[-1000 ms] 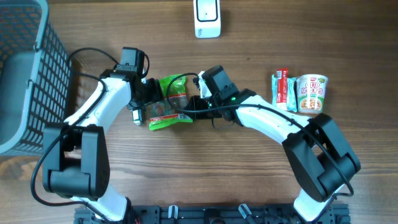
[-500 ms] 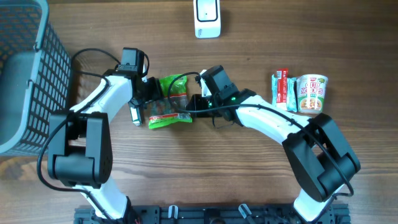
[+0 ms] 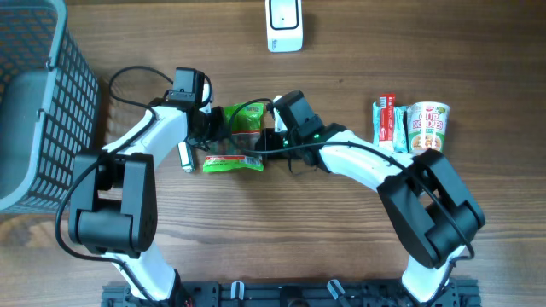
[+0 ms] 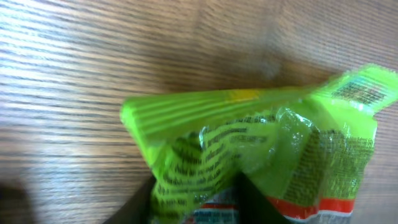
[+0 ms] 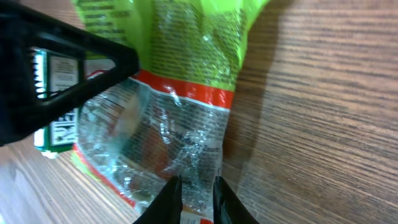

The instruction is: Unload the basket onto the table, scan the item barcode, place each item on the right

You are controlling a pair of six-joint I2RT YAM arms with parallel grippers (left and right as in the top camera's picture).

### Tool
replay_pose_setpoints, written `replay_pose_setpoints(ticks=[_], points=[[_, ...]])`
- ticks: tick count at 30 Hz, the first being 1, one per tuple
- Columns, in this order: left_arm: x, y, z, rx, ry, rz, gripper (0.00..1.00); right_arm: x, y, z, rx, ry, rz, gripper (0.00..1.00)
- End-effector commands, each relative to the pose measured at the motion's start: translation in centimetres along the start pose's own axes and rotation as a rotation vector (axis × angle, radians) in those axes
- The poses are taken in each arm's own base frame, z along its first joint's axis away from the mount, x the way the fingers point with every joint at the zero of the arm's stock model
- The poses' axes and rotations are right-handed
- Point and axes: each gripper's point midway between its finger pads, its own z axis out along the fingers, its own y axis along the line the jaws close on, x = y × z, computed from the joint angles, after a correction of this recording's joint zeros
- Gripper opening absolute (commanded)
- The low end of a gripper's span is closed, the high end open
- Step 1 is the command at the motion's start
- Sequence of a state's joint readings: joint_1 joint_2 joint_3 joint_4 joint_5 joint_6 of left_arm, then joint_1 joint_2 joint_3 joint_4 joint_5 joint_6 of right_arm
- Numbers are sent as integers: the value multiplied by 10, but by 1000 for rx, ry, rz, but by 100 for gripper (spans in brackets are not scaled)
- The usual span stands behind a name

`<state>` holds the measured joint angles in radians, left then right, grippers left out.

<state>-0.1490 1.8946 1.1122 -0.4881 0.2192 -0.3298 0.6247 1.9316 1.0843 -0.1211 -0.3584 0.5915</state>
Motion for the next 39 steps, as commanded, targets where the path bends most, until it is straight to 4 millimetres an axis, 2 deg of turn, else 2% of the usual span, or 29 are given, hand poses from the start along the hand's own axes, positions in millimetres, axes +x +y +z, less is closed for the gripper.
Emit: replay_pose_setpoints(ticks=[1, 3, 5, 10, 13, 17, 19, 21, 26, 27, 29, 33, 39], points=[[24, 5, 15, -2, 79, 2, 4, 12, -8, 12, 11, 39, 22, 17], [22, 3, 13, 14, 78, 1, 4, 13, -8, 12, 12, 44, 21, 15], [17, 0, 7, 26, 66, 0, 4, 9, 0, 8, -27, 38, 9, 20], [-7, -18, -26, 121, -19, -1, 4, -8, 37, -27, -202, 20, -57, 37], [-10, -28, -43, 188, -31, -3, 4, -11, 45, -47, -289, 42, -48, 41], [-10, -36, -58, 281, -20, -20, 4, -16, 37, -63, -375, 78, -12, 42], [-9, -43, -66, 368, 3, -33, 4, -17, 29, -67, -377, 83, -13, 42], [-9, -51, -77, 484, 31, -56, 4, -15, 29, -77, -444, 102, -57, 44], [-14, -52, -96, 626, 55, -123, 4, -20, 19, -93, -512, 98, -71, 60], [-15, -49, -96, 625, 54, -126, 4, -22, 16, -94, -506, 87, -84, 65], [-16, -44, -93, 591, 43, -124, 4, -23, 14, -94, -502, 84, -81, 65], [-11, -22, -65, 337, 2, -106, 4, -21, 16, -92, -498, 87, -85, 65], [9, -41, -43, 214, 0, -4, 4, -17, 5, -72, -363, 88, -46, 65]])
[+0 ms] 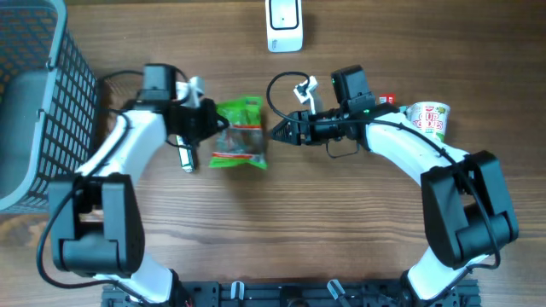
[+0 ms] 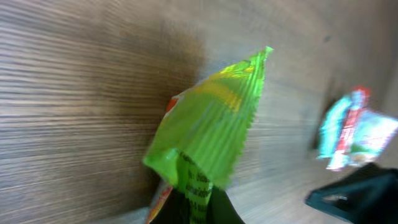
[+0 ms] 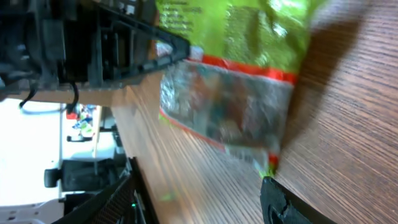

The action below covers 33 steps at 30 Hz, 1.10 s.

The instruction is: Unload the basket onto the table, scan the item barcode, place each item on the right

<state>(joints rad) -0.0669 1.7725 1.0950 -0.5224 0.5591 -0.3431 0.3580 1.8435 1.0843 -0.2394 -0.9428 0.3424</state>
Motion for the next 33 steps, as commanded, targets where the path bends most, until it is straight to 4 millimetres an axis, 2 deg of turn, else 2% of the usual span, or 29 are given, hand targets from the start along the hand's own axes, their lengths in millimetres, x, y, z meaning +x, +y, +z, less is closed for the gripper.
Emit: replay_pose_setpoints(ticks=[1, 6, 8, 9, 11, 12, 14, 16, 17, 18, 20, 23, 28, 31, 33], points=[[8, -2, 10, -126, -34, 62, 4, 2, -10, 12, 95, -4, 22, 64], [17, -5, 22, -153, -40, 77, 4, 12, -16, 30, 104, 30, 26, 58], [19, -4, 26, -149, -43, 85, 7, 13, -16, 38, 97, 35, 14, 50], [20, -4, 27, -146, -47, 89, 10, 14, -17, 42, 96, 39, 17, 39], [21, -1, 30, -141, -55, 93, 17, 17, -21, 48, 104, 46, 33, 31], [21, 0, 31, -141, -60, 95, 19, 18, -21, 49, 107, 49, 32, 29], [20, 4, 33, -153, -74, 98, 36, 20, -26, 54, 126, 55, 44, 28], [17, 9, 32, -181, -92, 99, 46, 23, -31, 58, 134, 60, 59, 24], [16, 10, 32, -185, -98, 101, 61, 24, -33, 60, 136, 63, 65, 20], [15, 9, 32, -184, -102, 102, 69, 24, -35, 61, 137, 64, 67, 16], [13, 8, 32, -180, -108, 106, 75, 25, -39, 63, 138, 66, 74, 6], [11, 12, 35, -195, -114, 105, 85, 24, -42, 62, 141, 63, 79, 4], [15, 20, 51, -184, -79, 95, 85, 25, -43, 61, 143, 66, 83, 4], [21, 13, 59, -127, -40, 117, 78, 25, -42, 59, 129, 70, 86, 4], [26, 8, 60, -92, -17, 125, 73, 25, -25, 54, 7, 96, 35, 4]])
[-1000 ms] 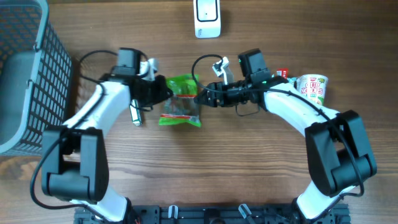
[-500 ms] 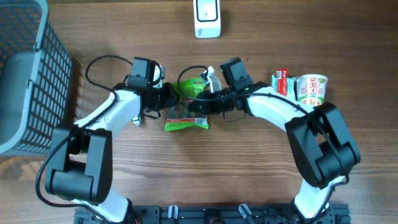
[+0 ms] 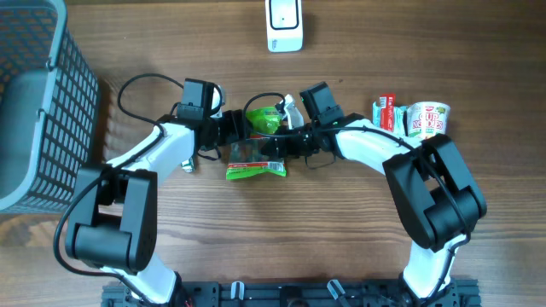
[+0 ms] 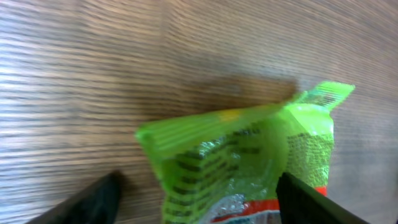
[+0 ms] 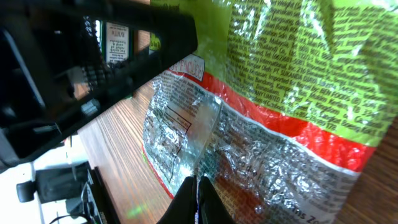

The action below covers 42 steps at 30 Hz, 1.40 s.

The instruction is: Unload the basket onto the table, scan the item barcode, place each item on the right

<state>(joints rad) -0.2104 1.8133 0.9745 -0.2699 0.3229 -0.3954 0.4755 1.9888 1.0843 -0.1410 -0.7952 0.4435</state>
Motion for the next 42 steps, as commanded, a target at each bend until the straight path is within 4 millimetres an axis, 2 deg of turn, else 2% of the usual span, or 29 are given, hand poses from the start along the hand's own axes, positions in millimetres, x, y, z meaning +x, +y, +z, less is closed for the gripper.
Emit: replay_pose_setpoints(ticks=[1, 5, 10, 15, 22, 23, 27, 30, 33, 35, 38, 42], points=[[19, -10, 9, 82, 84, 37, 72, 3, 13, -8, -142, 37, -48, 4], [19, -12, 7, 118, 96, 28, 67, 0, 5, -17, -139, 32, -6, 4], [20, -13, 6, 140, 104, 22, 69, 5, -29, -16, 35, 24, 94, 4], [21, -12, 8, 137, 110, 43, 72, 13, -42, -10, 95, 16, 142, 4], [34, 1, 26, 115, 163, 16, 72, 19, -52, -6, 105, -15, 183, 4], [35, 2, 28, 113, 169, 12, 70, 20, -52, -5, 105, -13, 181, 4], [38, -6, 28, 165, 185, 10, 46, 19, -54, -4, 124, -20, 177, 4], [39, -10, 27, 186, 195, 8, 33, 19, -54, -4, 126, -21, 175, 4], [38, -10, 27, 188, 191, 9, 4, 19, -54, -4, 125, -21, 170, 4], [36, -11, 26, 191, 183, 13, 4, 19, -49, -3, 97, -14, 135, 4], [19, -13, 13, 213, 137, 7, 4, 12, -30, -8, 7, -11, 90, 20], [-11, -15, -16, 298, 79, -91, 4, -3, 3, -33, -132, -35, 16, 38]])
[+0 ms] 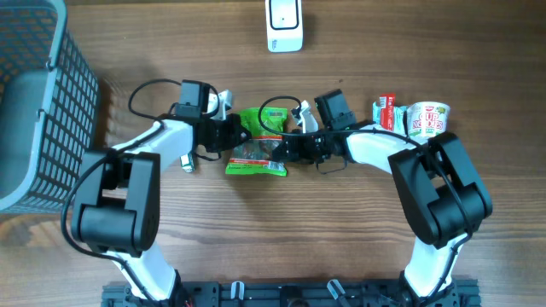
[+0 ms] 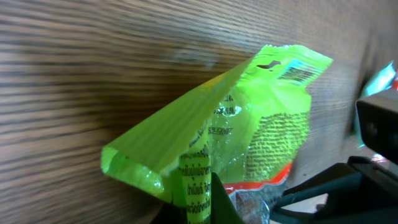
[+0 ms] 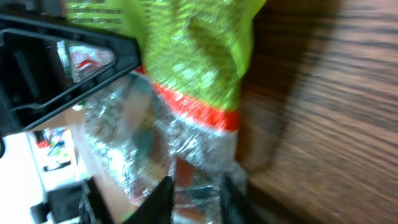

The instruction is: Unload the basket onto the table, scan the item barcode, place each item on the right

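Note:
A green snack bag (image 1: pixel 258 126) with a red band and a silvery lower half lies at mid-table between my two arms. My left gripper (image 1: pixel 230 132) is shut on a fold of its green end; the left wrist view shows that fold pinched between the jaws (image 2: pixel 196 205), with the bag (image 2: pixel 261 118) rising beyond them. My right gripper (image 1: pixel 288 147) is at the opposite side. In the right wrist view its jaws (image 3: pixel 199 193) stand apart with the bag's silvery end (image 3: pixel 186 149) between them. The white scanner (image 1: pixel 284 24) stands at the far edge.
A grey mesh basket (image 1: pixel 34 102) fills the left side. A cup of noodles (image 1: pixel 427 124) and slim snack packs (image 1: pixel 386 119) sit to the right of the right arm. A small tube (image 1: pixel 186 159) lies by the left arm.
My left gripper, then open around the bag's green end, is now shut on a fold of it. The right gripper, then pinched on the silvery end, now has its jaws apart.
First, both grippers were at the bag, one at each end. Then my left gripper alone pinched it, while the right stood open off to the right. Then the right pinched the silvery end with the left open. Now the left holds it again.

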You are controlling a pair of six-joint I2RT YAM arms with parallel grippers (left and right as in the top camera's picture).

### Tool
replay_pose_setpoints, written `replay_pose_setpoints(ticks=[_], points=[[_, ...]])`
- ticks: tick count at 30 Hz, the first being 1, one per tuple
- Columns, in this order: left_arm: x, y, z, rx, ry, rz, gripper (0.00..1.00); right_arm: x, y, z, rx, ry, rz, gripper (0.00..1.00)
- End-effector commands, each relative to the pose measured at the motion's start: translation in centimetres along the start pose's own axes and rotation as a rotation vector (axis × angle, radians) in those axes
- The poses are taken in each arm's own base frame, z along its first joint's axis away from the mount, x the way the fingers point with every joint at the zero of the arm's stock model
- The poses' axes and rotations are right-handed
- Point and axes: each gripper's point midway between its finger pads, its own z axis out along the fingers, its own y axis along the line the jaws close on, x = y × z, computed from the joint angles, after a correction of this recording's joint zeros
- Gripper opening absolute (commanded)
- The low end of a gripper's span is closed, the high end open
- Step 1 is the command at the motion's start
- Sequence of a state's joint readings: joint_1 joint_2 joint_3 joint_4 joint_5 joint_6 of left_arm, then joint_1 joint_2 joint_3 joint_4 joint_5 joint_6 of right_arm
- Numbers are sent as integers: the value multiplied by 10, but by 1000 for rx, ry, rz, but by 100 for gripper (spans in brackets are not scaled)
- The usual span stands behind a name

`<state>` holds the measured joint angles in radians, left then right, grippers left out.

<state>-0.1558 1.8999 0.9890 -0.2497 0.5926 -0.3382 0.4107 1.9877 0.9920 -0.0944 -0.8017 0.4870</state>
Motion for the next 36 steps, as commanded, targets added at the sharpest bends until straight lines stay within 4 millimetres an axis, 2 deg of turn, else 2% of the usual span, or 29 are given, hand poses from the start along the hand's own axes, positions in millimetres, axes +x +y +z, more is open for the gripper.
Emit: replay_pose_setpoints(ticks=[1, 4, 5, 10, 14, 23, 29, 36], points=[[-24, -11, -37, 127, -58, -87, 4, -13, 42, -30, -178, -13, -104, 41], [-27, -19, -54, 255, -43, -117, 4, -17, 49, -44, -233, -23, -118, 48], [-27, -24, -65, 347, -26, -135, 4, -18, 50, -48, -256, -22, -113, 49], [-26, -38, -86, 503, 6, -153, 4, -12, 60, -53, -322, 5, -142, 50], [-28, -55, -99, 622, 35, -163, 4, -8, 63, -54, -348, 19, -161, 59], [-38, -67, -107, 679, 53, -224, 4, 3, 66, -45, -352, 44, -211, 59], [-37, -68, -108, 688, 66, -237, 4, 4, 79, -38, -371, 43, -279, 58], [-35, -70, -109, 700, 76, -233, 4, 9, 84, -27, -351, 50, -309, 57]])
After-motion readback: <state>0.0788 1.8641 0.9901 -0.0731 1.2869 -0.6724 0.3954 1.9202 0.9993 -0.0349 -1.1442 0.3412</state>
